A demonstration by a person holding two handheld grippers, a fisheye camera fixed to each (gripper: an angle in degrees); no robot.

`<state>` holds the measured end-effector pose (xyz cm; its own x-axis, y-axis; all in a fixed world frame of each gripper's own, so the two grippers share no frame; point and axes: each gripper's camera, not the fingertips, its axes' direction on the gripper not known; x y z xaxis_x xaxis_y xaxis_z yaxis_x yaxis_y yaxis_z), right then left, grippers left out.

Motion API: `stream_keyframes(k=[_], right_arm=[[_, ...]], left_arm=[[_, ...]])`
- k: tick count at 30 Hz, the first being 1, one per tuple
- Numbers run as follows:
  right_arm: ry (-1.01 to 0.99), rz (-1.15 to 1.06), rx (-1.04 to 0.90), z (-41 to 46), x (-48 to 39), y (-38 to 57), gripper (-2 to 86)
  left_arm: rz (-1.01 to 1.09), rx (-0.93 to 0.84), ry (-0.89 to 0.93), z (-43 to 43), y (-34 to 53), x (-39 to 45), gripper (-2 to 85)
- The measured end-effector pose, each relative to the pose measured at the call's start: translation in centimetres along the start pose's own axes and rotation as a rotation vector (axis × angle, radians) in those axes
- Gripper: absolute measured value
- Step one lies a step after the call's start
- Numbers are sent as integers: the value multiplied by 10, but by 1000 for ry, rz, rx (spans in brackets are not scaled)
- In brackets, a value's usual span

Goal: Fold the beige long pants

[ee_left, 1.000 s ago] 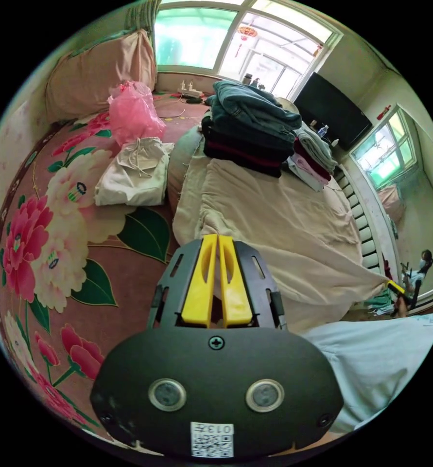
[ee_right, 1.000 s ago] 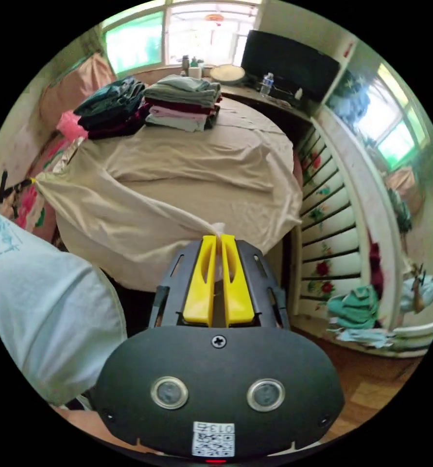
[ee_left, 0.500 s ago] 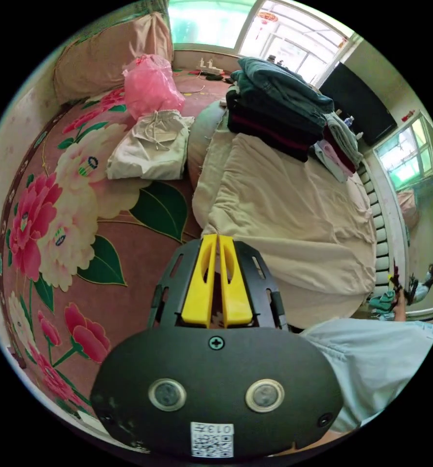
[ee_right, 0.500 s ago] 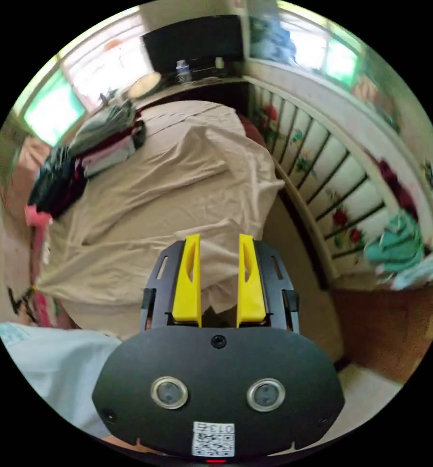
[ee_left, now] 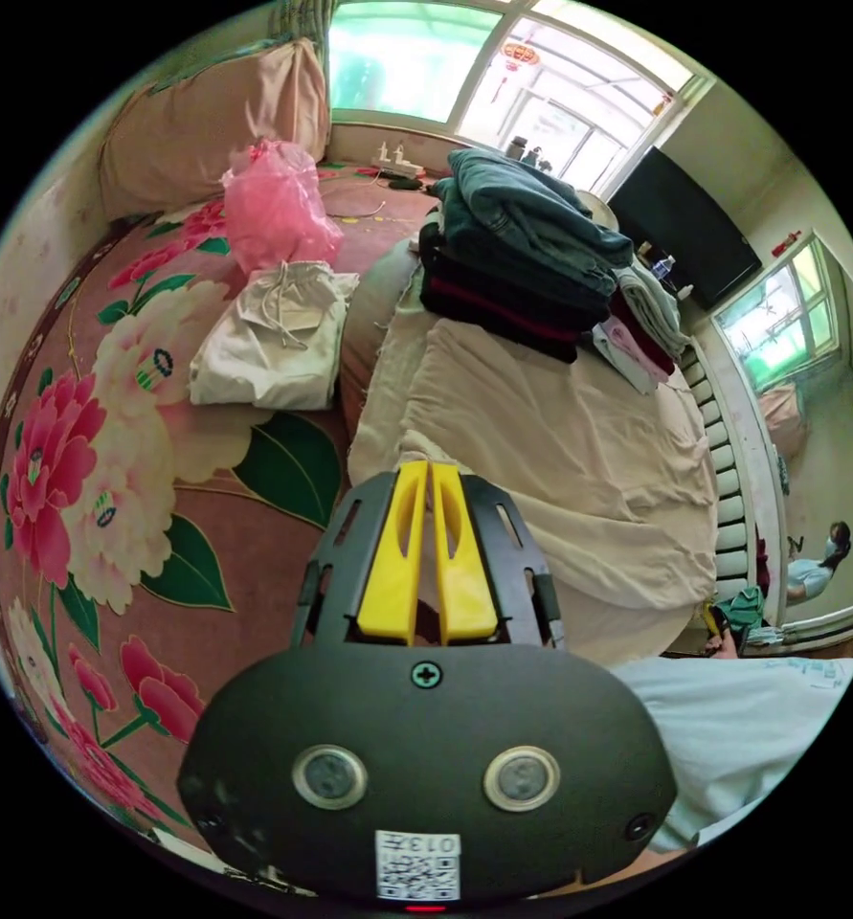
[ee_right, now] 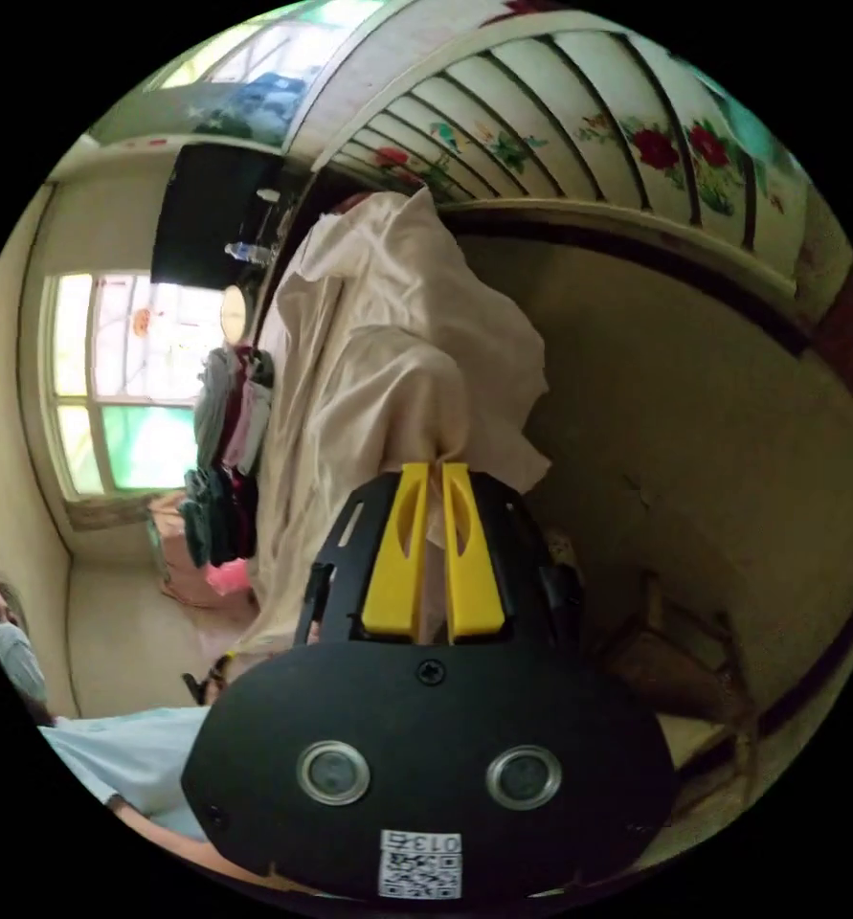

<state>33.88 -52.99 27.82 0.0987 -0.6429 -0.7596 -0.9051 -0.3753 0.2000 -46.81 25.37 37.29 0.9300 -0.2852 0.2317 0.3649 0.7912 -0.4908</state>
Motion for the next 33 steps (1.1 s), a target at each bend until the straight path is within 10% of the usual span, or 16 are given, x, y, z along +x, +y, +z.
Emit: stream_keyframes(k=[13, 24, 28, 33], right_arm=[[608, -832, -64, -54, -232, -56, 21], [864, -539, -587, 57, -157, -64, 83], [778, -665, -260, 31, -214, -70, 90], [709, -1013, -374, 100, -275, -74, 91]], left_arm=[[33, -74, -54, -37, -33, 23, 0], [-325, -110, 19, -13, 46, -22, -3], [16, -102, 66, -19, 5, 44, 1], [600, -218, 80, 41, -66, 205, 11]])
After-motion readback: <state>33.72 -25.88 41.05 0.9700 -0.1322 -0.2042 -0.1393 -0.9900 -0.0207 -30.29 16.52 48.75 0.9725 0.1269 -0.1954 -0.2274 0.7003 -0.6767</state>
